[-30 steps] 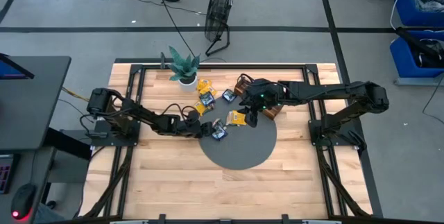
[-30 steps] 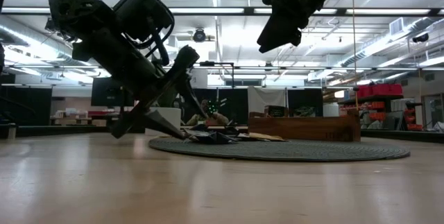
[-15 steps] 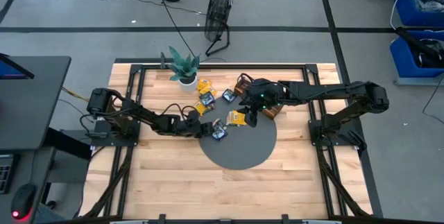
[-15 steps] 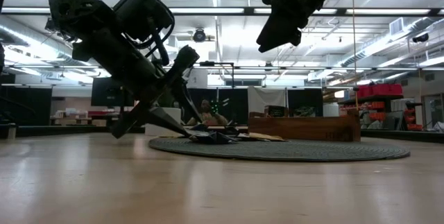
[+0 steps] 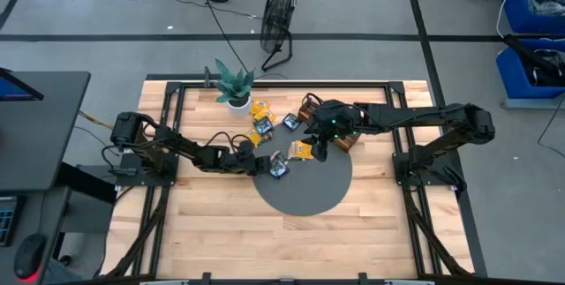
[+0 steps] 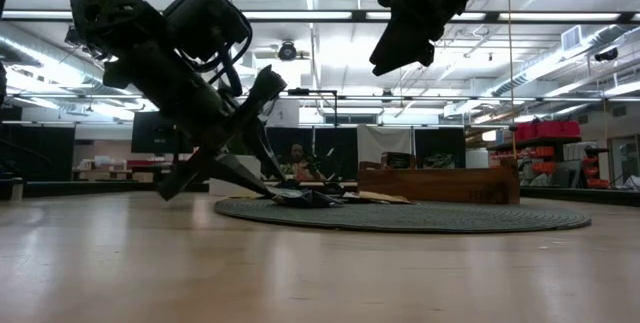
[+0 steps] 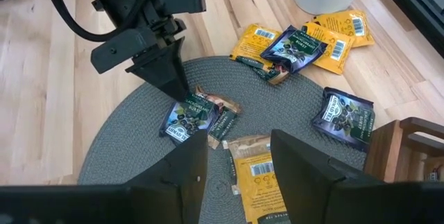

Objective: Pick & Place Tea
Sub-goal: Put the black tea bag into the middle section of the wooden organizer

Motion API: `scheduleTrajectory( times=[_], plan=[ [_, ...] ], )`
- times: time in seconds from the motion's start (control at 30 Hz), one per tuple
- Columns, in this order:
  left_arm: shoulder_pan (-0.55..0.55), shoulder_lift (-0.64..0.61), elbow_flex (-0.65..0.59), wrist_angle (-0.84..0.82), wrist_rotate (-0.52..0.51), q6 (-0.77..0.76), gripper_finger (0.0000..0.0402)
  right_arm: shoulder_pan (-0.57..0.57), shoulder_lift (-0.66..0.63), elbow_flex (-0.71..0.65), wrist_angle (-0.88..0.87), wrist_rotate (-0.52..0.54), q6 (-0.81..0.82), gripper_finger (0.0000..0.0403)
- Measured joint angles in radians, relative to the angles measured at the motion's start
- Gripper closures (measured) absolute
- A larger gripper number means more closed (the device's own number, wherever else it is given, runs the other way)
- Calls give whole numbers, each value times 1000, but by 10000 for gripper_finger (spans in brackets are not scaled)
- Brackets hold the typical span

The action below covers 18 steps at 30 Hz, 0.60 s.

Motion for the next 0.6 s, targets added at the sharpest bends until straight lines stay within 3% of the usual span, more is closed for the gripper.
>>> scheduleTrajectory(
  times=[0.33,0.6],
  plan=[
    [0,0,0,1,-2,45,394,0,0,0,0,0,0,237],
    [0,-2,0,75,43,119,398,0,0,0,0,0,0,237]
  ],
)
